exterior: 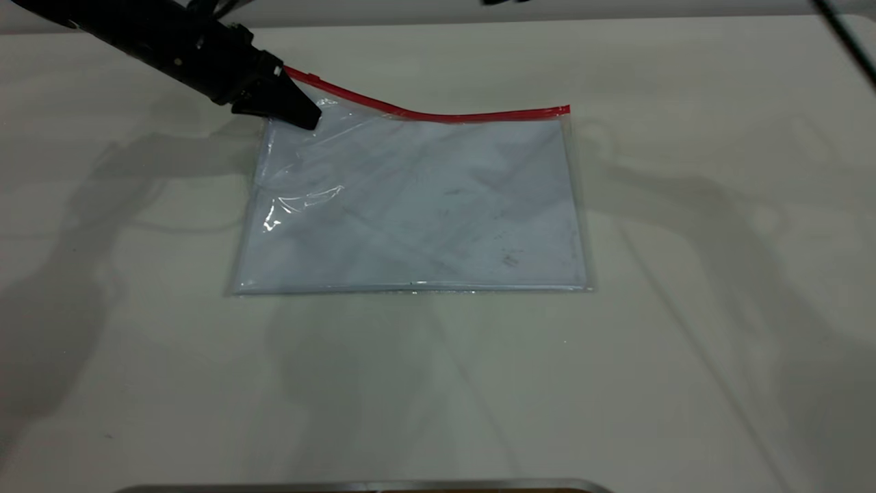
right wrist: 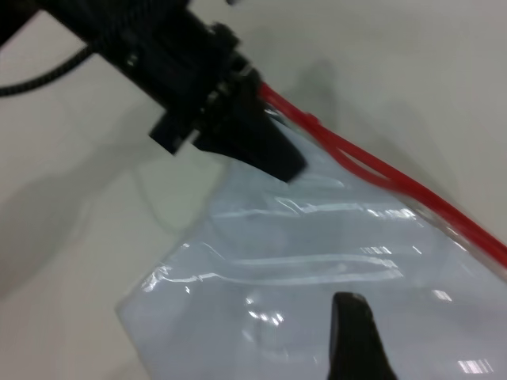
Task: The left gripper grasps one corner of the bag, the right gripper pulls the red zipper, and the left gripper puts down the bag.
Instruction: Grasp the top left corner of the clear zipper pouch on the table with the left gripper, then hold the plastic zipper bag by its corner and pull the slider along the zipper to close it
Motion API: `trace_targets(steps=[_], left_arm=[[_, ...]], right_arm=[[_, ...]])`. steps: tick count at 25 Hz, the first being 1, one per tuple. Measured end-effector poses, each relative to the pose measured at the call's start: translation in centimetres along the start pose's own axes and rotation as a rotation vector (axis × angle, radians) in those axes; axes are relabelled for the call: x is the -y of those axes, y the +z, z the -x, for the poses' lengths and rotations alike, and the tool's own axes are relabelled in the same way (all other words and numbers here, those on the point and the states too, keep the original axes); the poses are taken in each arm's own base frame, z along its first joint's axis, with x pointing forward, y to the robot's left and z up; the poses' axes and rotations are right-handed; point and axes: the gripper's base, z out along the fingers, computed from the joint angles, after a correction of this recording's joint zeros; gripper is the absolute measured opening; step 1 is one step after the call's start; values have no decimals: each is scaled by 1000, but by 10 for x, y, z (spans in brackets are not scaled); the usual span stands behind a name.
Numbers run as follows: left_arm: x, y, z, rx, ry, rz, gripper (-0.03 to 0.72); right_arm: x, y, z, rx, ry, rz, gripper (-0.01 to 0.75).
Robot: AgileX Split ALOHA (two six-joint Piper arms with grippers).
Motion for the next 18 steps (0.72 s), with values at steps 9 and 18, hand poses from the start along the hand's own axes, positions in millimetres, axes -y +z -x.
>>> trace_targets(steps=[9,18], left_arm=[[13,-1,1,44,444,-141,53],[25,-2,7,155,705,-223,53]], right_arm=[[28,54,3,50,-55,175,493],[1,96,-17,-6,-96,251,493]])
